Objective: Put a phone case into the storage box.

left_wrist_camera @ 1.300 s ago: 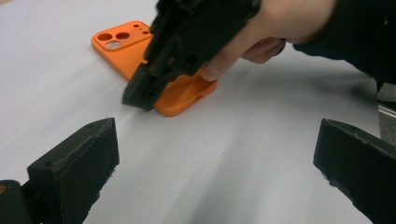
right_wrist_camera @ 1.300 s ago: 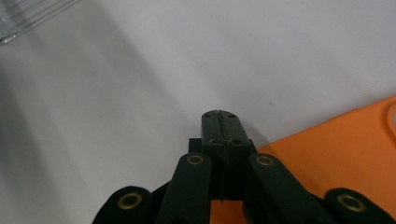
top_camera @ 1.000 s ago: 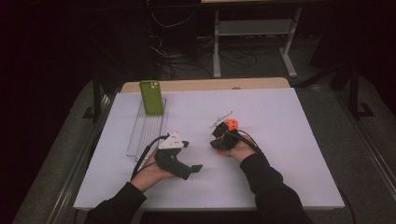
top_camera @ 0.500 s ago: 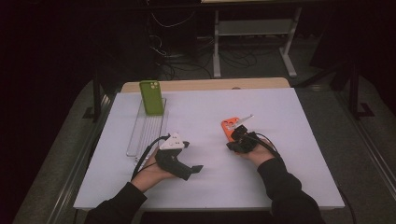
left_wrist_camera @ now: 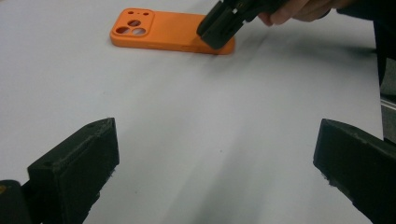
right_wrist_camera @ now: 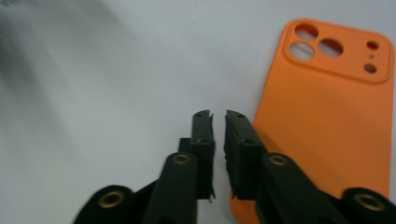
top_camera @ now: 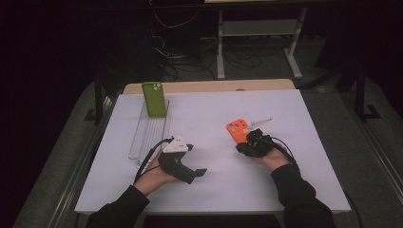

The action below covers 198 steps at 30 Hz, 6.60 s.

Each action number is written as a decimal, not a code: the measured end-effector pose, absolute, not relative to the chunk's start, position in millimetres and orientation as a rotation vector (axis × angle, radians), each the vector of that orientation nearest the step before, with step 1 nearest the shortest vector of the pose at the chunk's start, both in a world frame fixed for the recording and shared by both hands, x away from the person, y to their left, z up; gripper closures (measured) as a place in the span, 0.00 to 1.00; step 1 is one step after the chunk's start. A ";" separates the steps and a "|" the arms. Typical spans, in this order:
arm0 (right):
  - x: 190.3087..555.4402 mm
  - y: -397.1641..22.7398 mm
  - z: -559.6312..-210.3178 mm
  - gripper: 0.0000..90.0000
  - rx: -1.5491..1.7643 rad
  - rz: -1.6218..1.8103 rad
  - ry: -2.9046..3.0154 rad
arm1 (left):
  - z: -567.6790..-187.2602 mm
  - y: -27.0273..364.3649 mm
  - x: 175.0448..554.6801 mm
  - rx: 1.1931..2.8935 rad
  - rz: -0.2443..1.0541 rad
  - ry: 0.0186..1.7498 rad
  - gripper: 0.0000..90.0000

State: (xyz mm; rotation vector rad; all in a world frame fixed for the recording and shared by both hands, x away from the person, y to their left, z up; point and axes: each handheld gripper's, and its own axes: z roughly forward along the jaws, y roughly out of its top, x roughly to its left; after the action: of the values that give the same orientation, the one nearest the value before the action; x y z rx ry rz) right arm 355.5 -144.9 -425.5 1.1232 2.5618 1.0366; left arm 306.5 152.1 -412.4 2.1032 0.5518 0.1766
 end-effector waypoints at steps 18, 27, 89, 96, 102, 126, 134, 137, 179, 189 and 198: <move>300.0 -171.8 -415.3 0.11 1.054 1.212 2.371 | -411.9 153.1 307.7 2.101 0.166 0.539 0.00; 284.7 -177.8 -424.3 0.00 1.076 1.197 2.408 | -411.6 152.6 306.3 2.093 0.168 0.541 0.00; 412.6 -139.3 -430.6 0.03 1.497 0.598 2.513 | -409.9 149.1 306.3 2.089 0.160 0.517 0.00; 415.7 -134.8 -434.8 0.12 1.497 0.528 2.537 | -410.3 149.1 306.4 2.090 0.159 0.518 0.00; 415.9 -134.0 -434.3 0.14 1.485 0.510 2.541 | -410.5 148.8 306.1 2.090 0.157 0.522 0.00; 394.6 -139.8 -401.7 0.17 0.887 0.651 2.820 | -377.0 152.2 330.2 2.189 0.156 0.414 0.00; 384.9 -131.6 -390.2 0.17 0.661 0.681 2.885 | -372.1 149.2 340.8 2.234 0.140 0.345 0.00; 380.2 -126.3 -385.9 0.17 0.591 0.705 2.906 | -371.5 145.3 340.9 2.271 0.141 0.300 0.00; 348.4 -68.6 -360.3 0.17 0.052 0.745 3.016 | -380.0 111.4 353.6 2.428 -0.045 -0.008 0.14; 348.5 -70.2 -361.0 0.16 0.059 0.761 3.011 | -377.7 110.9 352.2 2.446 -0.031 -0.003 0.17; 349.8 -83.4 -357.6 0.08 0.163 0.859 2.978 | -378.9 115.4 348.9 2.423 -0.022 0.083 0.17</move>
State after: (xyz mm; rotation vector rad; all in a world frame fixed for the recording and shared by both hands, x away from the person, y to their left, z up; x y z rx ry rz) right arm 349.8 -83.4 -357.6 0.1625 2.9778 0.8586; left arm 348.9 115.4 -378.9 2.4229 0.0832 -0.0224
